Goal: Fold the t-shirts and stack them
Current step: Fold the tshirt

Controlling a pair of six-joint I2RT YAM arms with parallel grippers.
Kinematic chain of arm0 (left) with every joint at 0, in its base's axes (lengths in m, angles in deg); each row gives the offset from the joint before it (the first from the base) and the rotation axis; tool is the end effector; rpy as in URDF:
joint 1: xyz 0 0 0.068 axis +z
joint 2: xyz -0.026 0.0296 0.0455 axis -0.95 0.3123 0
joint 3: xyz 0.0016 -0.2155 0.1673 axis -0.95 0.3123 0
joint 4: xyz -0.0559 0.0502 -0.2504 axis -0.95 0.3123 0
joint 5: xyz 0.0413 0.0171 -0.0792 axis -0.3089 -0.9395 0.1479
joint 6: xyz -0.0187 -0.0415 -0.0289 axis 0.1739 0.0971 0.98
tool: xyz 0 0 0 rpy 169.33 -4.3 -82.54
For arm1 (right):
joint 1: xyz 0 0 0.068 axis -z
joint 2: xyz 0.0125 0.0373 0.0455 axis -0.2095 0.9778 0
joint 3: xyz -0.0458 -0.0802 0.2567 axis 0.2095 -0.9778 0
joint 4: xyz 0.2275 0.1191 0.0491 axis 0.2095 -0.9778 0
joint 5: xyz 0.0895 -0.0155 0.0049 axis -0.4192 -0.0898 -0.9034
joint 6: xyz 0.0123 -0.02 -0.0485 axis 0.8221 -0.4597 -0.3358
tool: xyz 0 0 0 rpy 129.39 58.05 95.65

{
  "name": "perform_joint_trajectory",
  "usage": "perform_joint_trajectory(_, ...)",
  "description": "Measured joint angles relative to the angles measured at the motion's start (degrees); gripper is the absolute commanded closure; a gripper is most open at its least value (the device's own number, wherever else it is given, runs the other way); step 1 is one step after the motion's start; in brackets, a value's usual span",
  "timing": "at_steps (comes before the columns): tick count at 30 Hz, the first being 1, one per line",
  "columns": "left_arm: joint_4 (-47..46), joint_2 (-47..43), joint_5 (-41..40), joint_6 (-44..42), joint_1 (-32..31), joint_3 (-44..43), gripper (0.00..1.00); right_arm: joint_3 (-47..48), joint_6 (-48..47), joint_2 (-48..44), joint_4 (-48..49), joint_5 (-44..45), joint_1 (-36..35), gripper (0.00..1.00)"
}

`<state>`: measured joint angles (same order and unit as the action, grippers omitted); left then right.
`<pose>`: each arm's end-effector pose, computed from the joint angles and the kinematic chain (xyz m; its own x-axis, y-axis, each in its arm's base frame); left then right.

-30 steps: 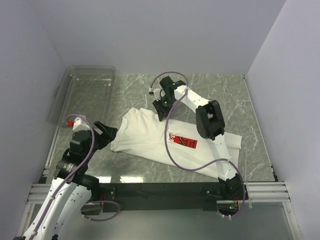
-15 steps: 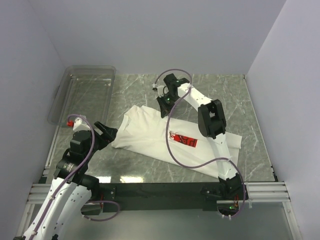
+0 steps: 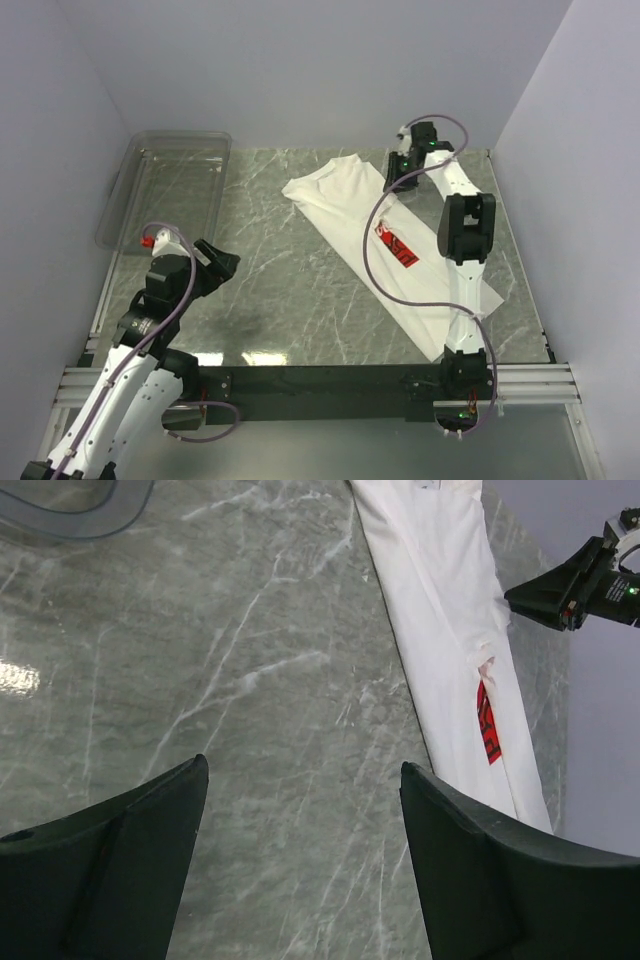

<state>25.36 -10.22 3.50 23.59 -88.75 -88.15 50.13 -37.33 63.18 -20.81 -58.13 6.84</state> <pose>0.1266 -0.0358 0.2612 -0.4400 -0.6578 -0.6114 -0.1654 0.7285 -0.6648 0.5252 0.0602 0.1839 -0.8745 -0.0006 -0.4851 -0.1845 0.9252 0.3316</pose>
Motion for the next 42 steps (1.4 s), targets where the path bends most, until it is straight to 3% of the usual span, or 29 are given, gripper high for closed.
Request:
perform_joint_trajectory(1,-0.61,0.48,0.39,0.02,0.00,0.02,0.17,0.00,0.50,0.00,0.52,0.63,1.25,0.46)
perform_joint_trajectory(4,-3.67,3.08,2.34,0.74,0.00,0.39,0.18,0.09,1.20,-0.09,1.18,2.64,3.74,0.33)
perform_joint_trajectory(7,-9.29,7.32,6.25,2.34,0.00,2.19,0.19,0.02,0.04,-0.79,1.27,3.65,4.81,0.28)
perform_joint_trajectory(11,-17.81,15.52,9.92,5.86,-1.46,5.66,0.20,-5.42,-6.73,-7.65,1.42,2.16,5.27,0.27)
perform_joint_trajectory(15,-25.59,26.71,9.86,10.10,-7.32,6.12,0.22,-23.26,-16.31,-25.51,3.76,-2.19,5.25,0.27)
perform_joint_trajectory(19,-31.56,41.29,7.30,14.99,-16.00,1.42,0.25,-40.00,-23.19,-43.91,5.44,-4.83,5.18,0.27)
perform_joint_trajectory(23,-37.66,54.58,4.63,20.92,-23.87,-4.96,0.30,-52.70,-26.25,-56.04,6.25,-6.80,7.06,0.27)
perform_joint_trajectory(33,-48.35,77.09,0.83,36.98,-35.65,-18.60,0.36,-67.06,-26.93,-68.65,6.45,-9.64,14.49,0.27)
perform_joint_trajectory(42,-50.45,83.76,-0.17,43.41,-37.42,-23.85,0.62,-67.21,-26.75,-70.90,6.97,-13.25,18.16,0.27)
